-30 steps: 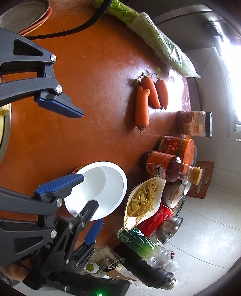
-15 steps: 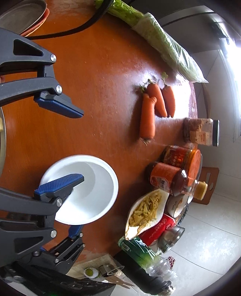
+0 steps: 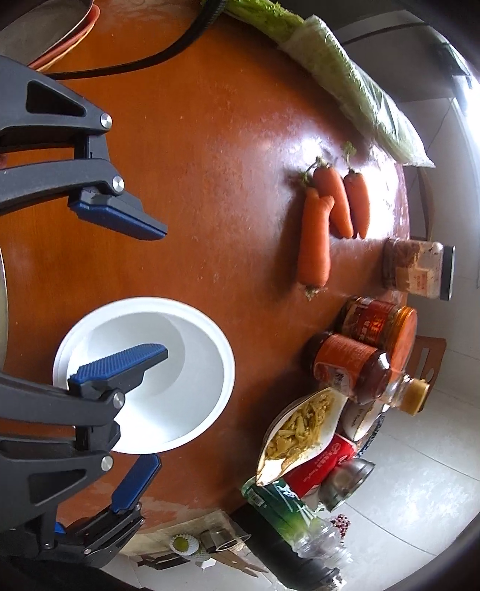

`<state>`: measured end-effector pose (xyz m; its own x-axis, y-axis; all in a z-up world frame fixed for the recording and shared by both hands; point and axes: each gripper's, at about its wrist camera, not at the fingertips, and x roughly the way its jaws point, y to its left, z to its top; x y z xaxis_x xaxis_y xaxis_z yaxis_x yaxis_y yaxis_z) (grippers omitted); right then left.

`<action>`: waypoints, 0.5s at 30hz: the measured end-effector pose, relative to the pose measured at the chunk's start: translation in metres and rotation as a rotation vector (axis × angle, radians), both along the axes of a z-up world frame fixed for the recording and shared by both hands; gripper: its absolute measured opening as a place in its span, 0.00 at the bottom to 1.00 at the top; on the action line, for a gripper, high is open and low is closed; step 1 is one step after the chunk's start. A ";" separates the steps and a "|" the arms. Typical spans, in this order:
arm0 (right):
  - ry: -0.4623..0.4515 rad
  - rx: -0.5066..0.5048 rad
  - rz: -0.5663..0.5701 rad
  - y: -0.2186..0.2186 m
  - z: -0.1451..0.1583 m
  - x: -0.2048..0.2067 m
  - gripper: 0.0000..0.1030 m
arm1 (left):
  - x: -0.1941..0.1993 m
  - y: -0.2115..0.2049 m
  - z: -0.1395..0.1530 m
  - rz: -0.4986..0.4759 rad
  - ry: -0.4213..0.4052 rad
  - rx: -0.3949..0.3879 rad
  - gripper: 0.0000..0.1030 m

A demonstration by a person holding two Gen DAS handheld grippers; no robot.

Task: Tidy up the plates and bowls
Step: 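Lift the white bowl with the left gripper and carry it over the yellow bowl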

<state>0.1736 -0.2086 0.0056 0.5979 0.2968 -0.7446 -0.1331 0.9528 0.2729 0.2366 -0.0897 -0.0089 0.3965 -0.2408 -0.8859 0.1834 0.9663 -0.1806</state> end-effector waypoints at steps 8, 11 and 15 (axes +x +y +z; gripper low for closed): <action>0.015 -0.036 0.012 0.014 -0.004 0.001 0.34 | -0.004 -0.009 -0.005 -0.039 0.023 -0.008 0.29; 0.002 -0.036 0.018 0.019 -0.002 -0.001 0.32 | -0.007 -0.011 -0.004 -0.048 0.016 -0.010 0.29; -0.009 -0.039 0.011 0.019 0.002 -0.001 0.32 | -0.010 -0.007 0.001 -0.046 0.003 -0.031 0.28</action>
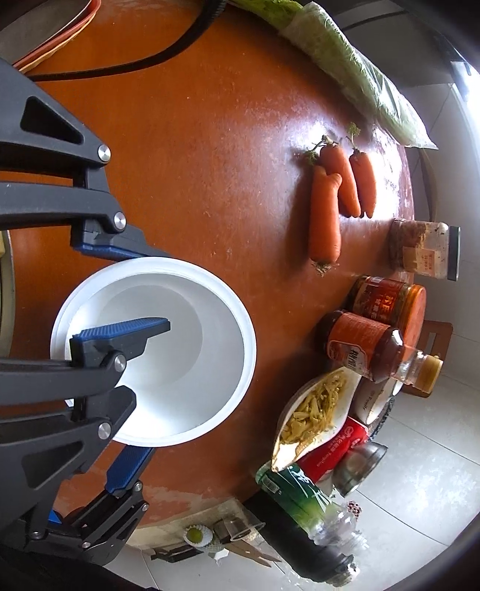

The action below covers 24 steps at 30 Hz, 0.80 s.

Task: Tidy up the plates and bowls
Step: 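Lift the white bowl with the left gripper and carry it over the yellow bowl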

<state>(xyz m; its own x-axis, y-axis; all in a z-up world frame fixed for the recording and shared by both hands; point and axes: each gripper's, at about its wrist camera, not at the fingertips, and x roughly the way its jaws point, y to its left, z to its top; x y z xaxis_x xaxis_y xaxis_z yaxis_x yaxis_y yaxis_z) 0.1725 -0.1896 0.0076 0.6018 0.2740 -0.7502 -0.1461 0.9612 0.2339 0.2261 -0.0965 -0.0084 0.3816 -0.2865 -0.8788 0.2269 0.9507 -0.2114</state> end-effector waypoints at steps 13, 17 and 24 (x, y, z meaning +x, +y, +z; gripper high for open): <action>-0.099 -0.001 0.036 0.019 0.043 -0.011 0.32 | -0.021 0.023 0.051 0.030 -0.122 -0.009 0.29; -0.126 -0.002 0.054 0.029 0.056 -0.019 0.32 | -0.032 0.034 0.065 0.047 -0.158 -0.009 0.28; -0.170 -0.013 0.078 0.047 0.077 -0.036 0.32 | -0.054 0.052 0.087 0.071 -0.217 -0.011 0.28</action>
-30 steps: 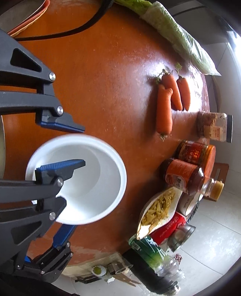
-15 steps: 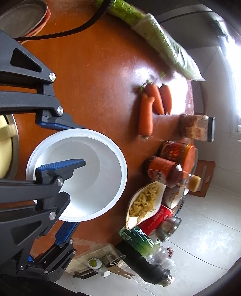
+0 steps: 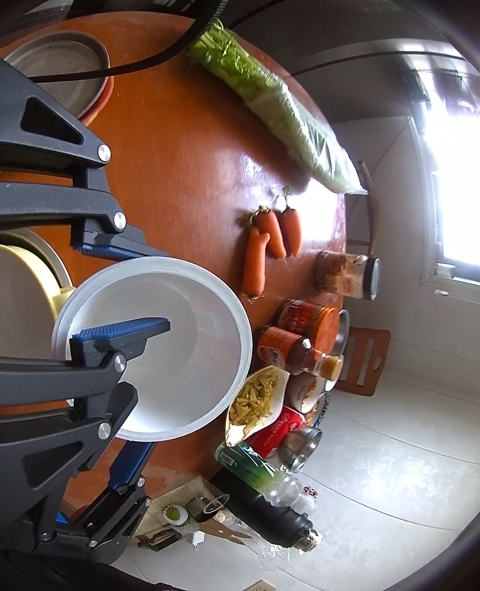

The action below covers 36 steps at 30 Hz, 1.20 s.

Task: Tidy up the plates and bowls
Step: 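Lift the white bowl with the left gripper and carry it over the yellow bowl, then lower the white bowl into the yellow bowl and open the left gripper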

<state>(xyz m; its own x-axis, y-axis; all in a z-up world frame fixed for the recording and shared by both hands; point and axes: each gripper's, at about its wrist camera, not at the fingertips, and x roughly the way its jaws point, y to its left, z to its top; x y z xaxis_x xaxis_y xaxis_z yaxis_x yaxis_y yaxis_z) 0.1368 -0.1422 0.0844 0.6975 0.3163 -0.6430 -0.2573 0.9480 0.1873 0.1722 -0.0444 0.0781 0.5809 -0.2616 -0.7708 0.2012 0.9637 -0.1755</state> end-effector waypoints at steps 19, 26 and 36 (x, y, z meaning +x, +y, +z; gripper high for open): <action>-0.100 -0.012 0.016 0.031 0.042 -0.059 0.32 | -0.065 0.024 0.037 -0.002 -0.100 -0.011 0.29; -0.114 -0.020 0.021 0.033 0.046 -0.081 0.32 | -0.088 0.025 0.037 -0.003 -0.110 -0.018 0.29; -0.110 -0.020 0.026 0.035 0.036 -0.106 0.32 | -0.116 0.025 0.029 0.003 -0.119 -0.020 0.28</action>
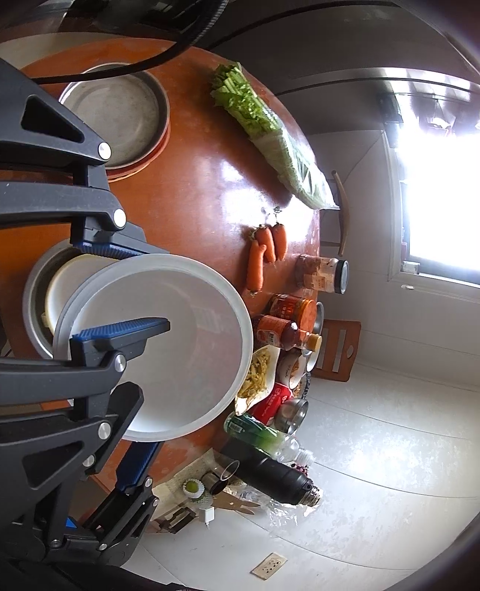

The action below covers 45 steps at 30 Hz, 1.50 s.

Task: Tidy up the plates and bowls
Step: 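Lower the white bowl into the yellow bowl and open the left gripper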

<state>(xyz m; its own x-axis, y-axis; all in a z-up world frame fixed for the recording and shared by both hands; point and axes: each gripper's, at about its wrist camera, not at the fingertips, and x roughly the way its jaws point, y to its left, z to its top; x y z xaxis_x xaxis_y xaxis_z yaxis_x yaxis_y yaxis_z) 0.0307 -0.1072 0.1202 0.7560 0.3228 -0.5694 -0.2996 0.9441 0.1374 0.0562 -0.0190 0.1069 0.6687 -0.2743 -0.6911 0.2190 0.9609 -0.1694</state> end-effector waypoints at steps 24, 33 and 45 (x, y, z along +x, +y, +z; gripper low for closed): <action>0.075 -0.010 0.024 0.009 -0.047 -0.012 0.32 | -0.015 0.007 -0.060 0.001 0.060 0.001 0.28; 0.119 0.016 0.015 0.000 -0.063 -0.005 0.32 | -0.011 -0.003 -0.074 -0.003 0.070 0.022 0.28; 0.137 0.017 0.016 -0.001 -0.071 -0.002 0.32 | -0.008 -0.007 -0.083 0.004 0.079 0.045 0.28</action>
